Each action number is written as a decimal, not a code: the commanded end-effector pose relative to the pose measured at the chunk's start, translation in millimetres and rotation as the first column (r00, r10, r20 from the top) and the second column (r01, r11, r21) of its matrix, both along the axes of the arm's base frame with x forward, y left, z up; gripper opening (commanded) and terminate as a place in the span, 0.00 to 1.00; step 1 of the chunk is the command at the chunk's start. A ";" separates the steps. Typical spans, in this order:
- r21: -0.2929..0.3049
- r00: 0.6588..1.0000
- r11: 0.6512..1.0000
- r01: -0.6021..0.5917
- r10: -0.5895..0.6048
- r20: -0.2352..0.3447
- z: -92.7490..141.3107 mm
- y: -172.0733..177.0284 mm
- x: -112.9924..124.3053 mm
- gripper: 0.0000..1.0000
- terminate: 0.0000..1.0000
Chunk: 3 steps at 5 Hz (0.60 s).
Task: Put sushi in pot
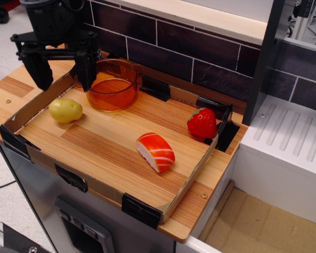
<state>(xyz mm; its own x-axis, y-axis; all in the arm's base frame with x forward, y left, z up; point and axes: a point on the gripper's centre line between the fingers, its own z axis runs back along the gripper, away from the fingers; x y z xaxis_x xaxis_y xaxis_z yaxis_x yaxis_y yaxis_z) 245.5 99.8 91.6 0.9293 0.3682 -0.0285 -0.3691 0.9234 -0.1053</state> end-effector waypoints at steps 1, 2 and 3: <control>-0.016 0.975 0.977 -0.211 0.212 0.064 4.9 -42.8 -5.1 1.00 0.00; 0.051 0.944 0.944 -0.327 0.323 0.068 -10.0 -60.0 2.0 1.00 0.00; 0.054 0.889 0.888 -0.457 0.455 0.041 -28.0 -82.4 13.1 1.00 0.00</control>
<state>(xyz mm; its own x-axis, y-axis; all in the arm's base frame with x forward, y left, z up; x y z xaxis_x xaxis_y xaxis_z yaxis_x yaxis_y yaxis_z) 248.9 14.6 54.3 0.6483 0.7614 0.0026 -0.7603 0.6476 -0.0500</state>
